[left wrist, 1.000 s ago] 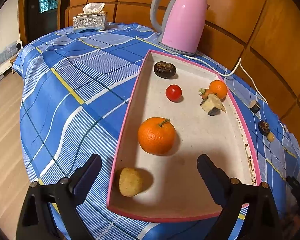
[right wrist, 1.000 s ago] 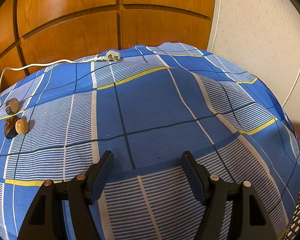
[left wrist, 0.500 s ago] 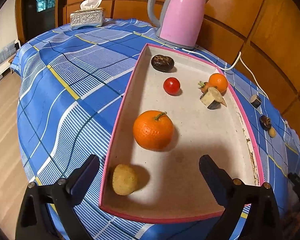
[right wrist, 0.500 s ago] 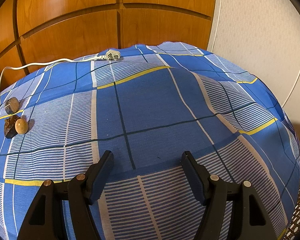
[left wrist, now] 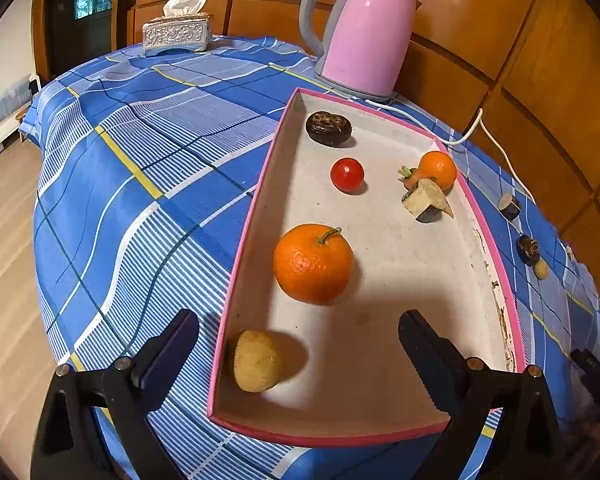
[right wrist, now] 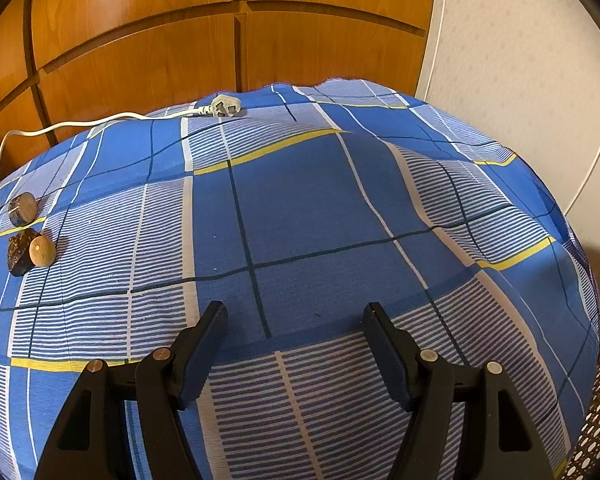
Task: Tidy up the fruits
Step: 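Move the right gripper toward the remaining dark round pieces, then close the right gripper on the small tan round fruit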
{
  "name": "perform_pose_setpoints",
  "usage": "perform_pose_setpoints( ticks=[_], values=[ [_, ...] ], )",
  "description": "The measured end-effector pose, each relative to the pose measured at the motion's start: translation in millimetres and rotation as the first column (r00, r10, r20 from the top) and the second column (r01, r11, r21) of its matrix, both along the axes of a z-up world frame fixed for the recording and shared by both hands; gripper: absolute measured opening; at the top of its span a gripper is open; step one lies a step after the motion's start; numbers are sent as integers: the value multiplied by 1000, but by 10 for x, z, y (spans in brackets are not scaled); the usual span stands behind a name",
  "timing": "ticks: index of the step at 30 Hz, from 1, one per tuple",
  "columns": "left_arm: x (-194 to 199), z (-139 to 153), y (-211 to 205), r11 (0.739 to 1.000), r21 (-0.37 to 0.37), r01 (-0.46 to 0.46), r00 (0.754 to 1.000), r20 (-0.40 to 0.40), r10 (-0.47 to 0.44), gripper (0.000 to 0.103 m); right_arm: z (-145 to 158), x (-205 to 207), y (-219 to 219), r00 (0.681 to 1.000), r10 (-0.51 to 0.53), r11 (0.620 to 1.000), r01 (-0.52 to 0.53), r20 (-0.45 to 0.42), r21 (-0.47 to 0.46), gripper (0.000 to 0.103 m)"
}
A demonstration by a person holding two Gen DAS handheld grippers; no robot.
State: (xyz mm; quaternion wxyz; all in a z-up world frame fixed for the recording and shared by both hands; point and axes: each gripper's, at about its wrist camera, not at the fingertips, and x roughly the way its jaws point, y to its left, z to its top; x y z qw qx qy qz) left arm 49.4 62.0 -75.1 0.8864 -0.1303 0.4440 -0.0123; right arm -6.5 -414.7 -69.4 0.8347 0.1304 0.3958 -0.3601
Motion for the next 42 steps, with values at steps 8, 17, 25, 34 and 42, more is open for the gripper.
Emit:
perform_pose_setpoints(
  ticks=[8, 17, 25, 34, 42],
  values=[
    [-4, 7, -4, 1000, -4, 4, 1000, 4, -4, 101, 38, 62, -8, 1000, 21, 998, -20, -21, 52, 71],
    [4, 5, -5, 1000, -9, 5, 1000, 7, -4, 101, 167, 340, 358, 960, 276, 947, -280, 45, 157, 67],
    [23, -19, 8, 1000, -11, 7, 1000, 3, -7, 101, 316, 884, 797, 838, 543, 824, -544, 53, 162, 49],
    [37, -40, 11, 1000, -4, 6, 1000, -4, -6, 101, 187, 1440, 988, 721, 688, 724, -674, -82, 147, 46],
    [53, -58, 11, 1000, -2, 2, 1000, -12, -2, 101, 58, 1638, 998, 681, 715, 698, -707, -155, 114, 29]
  ],
)
